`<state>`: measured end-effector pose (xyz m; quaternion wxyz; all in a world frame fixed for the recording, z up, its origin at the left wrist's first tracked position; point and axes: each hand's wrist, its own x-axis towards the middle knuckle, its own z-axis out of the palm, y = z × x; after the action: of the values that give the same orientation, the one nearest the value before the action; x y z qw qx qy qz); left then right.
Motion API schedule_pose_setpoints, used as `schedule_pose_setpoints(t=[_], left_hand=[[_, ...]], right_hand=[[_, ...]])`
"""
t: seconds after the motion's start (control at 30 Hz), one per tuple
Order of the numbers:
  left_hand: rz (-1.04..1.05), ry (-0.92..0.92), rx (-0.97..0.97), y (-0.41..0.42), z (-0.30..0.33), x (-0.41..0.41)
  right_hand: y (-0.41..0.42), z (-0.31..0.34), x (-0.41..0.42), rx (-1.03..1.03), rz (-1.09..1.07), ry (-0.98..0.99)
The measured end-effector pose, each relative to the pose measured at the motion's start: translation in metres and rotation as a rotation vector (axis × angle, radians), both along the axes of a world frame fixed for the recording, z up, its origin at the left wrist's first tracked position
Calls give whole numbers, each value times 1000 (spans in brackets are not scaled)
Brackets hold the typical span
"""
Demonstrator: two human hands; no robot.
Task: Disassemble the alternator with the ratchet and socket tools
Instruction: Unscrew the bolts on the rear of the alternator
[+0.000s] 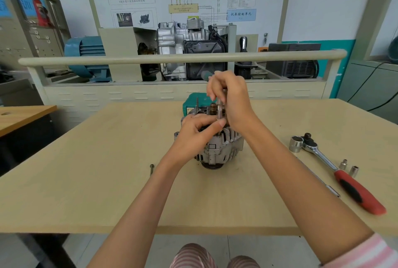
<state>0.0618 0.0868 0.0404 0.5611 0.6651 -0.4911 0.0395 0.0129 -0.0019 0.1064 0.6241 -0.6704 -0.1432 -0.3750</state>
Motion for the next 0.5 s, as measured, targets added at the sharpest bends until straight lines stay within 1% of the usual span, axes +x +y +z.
schedule_pose_setpoints(t=[0.03, 0.07, 0.1, 0.13, 0.2, 0.23, 0.27, 0.3, 0.33, 0.37, 0.43, 0.47, 0.5], left_hand=[[3, 5, -19, 0, -1, 1], [10, 18, -35, 0, -2, 2], [21, 42, -50, -1, -3, 2], [32, 60, -67, -2, -3, 2], [64, 100, -96, -4, -5, 3], [80, 119, -84, -5, -5, 3], [96, 123, -67, -5, -4, 2], [106, 112, -56, -5, -4, 1], [107, 84, -42, -4, -3, 0], [94, 50, -26, -3, -2, -1], [59, -7, 28, 0, 2, -4], [50, -31, 48, 1, 4, -5], [46, -50, 52, 1, 4, -4]], right_hand=[[0, 0, 1, 27, 24, -1], [3, -1, 1, 23, -13, -10], [6, -4, 2, -36, -123, -35], [8, -8, 3, -166, -301, -68], [12, -18, 6, -529, -837, -73], [15, -22, 5, -659, -1049, -49], [17, -23, 4, -721, -1150, -30], [16, -22, 3, -731, -1154, -9], [13, -18, 2, -685, -1054, 6], [9, -12, 1, -579, -863, 5], [1, -1, -2, -270, -364, 38], [-2, 4, -3, -133, -185, 59], [-4, 6, -2, -40, -79, 60]])
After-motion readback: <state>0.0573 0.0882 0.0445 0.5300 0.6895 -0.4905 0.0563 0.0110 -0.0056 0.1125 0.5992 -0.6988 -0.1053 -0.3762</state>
